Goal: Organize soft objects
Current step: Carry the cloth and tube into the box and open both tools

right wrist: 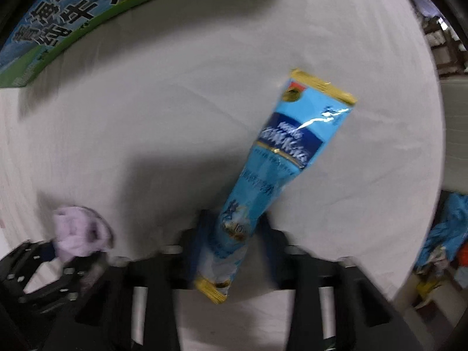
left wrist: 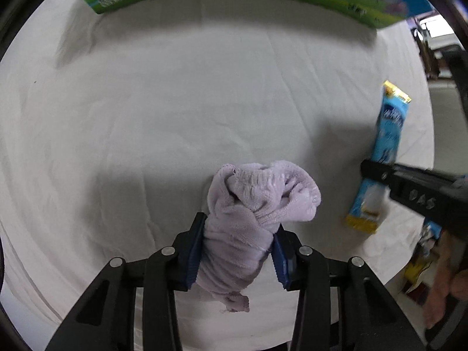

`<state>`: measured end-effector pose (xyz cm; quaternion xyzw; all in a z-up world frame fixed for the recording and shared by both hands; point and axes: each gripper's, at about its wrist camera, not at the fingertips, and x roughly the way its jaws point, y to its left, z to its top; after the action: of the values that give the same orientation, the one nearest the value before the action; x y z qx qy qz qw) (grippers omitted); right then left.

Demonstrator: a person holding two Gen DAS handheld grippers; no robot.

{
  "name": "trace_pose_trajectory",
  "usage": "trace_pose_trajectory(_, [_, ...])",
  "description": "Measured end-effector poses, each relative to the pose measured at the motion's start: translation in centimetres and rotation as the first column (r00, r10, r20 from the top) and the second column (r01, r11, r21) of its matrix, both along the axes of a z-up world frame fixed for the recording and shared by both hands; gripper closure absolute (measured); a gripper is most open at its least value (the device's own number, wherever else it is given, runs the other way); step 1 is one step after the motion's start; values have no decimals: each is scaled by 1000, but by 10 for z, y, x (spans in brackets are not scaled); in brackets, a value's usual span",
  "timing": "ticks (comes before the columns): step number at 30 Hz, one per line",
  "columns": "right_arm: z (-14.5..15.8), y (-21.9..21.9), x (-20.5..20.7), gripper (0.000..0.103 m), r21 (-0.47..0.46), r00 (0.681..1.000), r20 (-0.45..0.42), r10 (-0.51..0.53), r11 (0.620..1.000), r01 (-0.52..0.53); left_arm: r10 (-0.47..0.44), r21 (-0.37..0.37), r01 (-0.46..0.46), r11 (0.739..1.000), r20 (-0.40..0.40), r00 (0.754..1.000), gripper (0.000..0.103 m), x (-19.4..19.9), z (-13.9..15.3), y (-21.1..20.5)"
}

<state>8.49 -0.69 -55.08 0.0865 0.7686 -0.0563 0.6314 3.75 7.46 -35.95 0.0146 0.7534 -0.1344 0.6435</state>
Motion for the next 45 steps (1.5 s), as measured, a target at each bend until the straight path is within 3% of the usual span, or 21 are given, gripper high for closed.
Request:
trace_pose_trajectory(4, [-5,-11,-15,86,3,1000,16,18,1000,-18,48,-50,-47,998,30,998,65,-5,21,-9])
trace_pose_trajectory(9, [16,-18,-15,87,17,997,65,37,999,-38,77,-101,-69,993,78,994,65,1,56,-11])
trace_pose_trajectory(13, [47,-20,-14,87,55,992,123,33,998,-40,109,-154,-90,984,120,987,65,17,85,4])
trace_pose_trajectory(16, [70,-47,-14,87,88,985,173,24,995,-40,142,-201,-109,973,157,977,65,26,111,12])
trace_pose_trajectory(22, [134,-55,6,87,148,958,287,3,988,-47,193,-262,-132,956,225,955,65,77,166,41])
trace_pose_trajectory(27, [175,-41,35,87,151,929,369,12,986,-73,230,-283,-156,946,250,941,65,125,181,50])
trace_pose_trajectory(32, [192,-43,81,87,46,908,407,99,991,-128,276,-295,-200,934,243,930,65,169,190,58])
trace_pose_trajectory(39, [178,-57,151,87,-83,915,359,186,983,-167,357,-331,-283,900,189,915,65,219,185,68])
trace_pose_trajectory(45, [150,-70,187,87,-147,927,299,226,971,-190,376,-296,-320,900,159,913,65,251,158,67])
